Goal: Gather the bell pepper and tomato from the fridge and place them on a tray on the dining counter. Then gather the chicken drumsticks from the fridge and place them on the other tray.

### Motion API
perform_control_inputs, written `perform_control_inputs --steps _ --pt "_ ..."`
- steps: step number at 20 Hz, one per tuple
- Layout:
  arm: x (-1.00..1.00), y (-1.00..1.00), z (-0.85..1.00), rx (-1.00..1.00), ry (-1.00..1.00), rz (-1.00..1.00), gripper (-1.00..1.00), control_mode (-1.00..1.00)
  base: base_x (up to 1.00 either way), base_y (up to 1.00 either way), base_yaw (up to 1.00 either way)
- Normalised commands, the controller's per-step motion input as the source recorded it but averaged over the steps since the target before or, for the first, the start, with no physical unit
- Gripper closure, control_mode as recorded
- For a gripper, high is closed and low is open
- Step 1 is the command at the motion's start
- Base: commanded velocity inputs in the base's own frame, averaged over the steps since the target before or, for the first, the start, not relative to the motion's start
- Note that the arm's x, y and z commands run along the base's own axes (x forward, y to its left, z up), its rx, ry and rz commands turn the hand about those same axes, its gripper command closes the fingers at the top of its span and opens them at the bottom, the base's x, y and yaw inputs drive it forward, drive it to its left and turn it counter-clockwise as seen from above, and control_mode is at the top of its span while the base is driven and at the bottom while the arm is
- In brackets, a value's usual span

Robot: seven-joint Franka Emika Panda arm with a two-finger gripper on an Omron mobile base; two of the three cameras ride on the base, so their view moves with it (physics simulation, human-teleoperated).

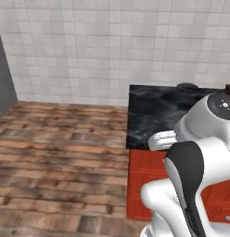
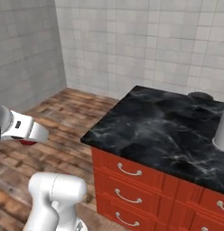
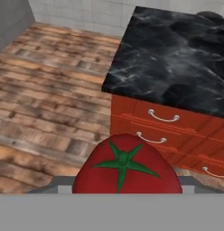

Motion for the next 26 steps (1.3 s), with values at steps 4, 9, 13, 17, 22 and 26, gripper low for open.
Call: perform_control_inputs --steps 4,9,13,17,22,26 --pt "0.0 0.0 0.0 0.0 0.0 0.0 1.0 1.0 0.46 1.0 -0.28" --pt "0.0 0.0 0.0 0.0 0.0 0.0 1.0 1.0 0.63 1.0 -0.33" --pt "0.0 0.0 0.0 0.0 0.0 0.0 1.0 1.0 0.7 0.99 -0.36" --pt "0.0 0.0 0.0 0.0 0.0 0.0 1.0 1.0 0.8 0.77 -0.45" --pt "0.0 0.0 0.0 0.0 0.0 0.0 1.0 1.0 0.78 0.62 -0.52" --pt "0.0 0.0 0.0 0.0 0.0 0.0 1.0 1.0 0.75 0.59 -0.53"
